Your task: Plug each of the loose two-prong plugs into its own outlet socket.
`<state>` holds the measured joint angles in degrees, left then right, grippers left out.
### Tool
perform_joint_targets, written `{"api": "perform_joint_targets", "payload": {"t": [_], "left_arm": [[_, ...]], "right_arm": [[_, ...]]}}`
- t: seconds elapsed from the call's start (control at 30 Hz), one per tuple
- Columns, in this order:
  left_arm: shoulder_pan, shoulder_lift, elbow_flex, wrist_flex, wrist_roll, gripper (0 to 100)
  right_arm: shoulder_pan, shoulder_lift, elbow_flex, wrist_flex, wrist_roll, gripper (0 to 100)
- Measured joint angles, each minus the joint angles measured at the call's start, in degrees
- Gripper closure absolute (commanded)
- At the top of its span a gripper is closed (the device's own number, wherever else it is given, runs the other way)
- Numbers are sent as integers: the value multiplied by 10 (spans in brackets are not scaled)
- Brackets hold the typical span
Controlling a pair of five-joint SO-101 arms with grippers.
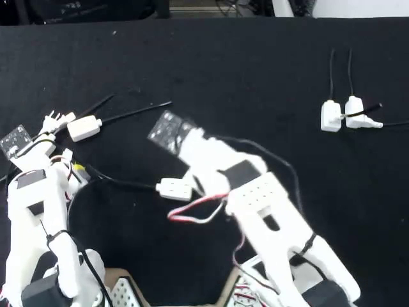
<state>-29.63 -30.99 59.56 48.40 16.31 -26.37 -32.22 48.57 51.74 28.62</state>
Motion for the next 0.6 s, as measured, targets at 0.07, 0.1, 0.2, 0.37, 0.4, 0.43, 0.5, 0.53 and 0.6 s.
{"api": "perform_joint_targets", "payload": {"t": [0.07, 0.1, 0.2, 0.37, 0.4, 0.43, 0.5, 0.53, 0.6], "left_arm": [[0, 0, 1, 0, 0, 766], [0, 0, 4, 0, 0, 766], [1, 0, 7, 0, 8, 766], [2, 0, 7, 0, 20, 766], [2, 0, 7, 0, 21, 766], [2, 0, 7, 0, 21, 766], [2, 0, 7, 0, 21, 766], [2, 0, 7, 0, 21, 766], [4, 0, 7, 0, 21, 766]], "right_arm": [[38, 18, -21, 7, 19, 822], [55, 36, -34, 10, 35, 822], [83, 107, -69, 11, 83, 822], [133, 235, -142, 11, 142, 822], [142, 257, -151, 11, 151, 822], [147, 278, -157, 11, 159, 822], [149, 312, -160, 11, 169, 821], [148, 324, -162, 11, 171, 820], [148, 341, -162, 11, 174, 820]]}}
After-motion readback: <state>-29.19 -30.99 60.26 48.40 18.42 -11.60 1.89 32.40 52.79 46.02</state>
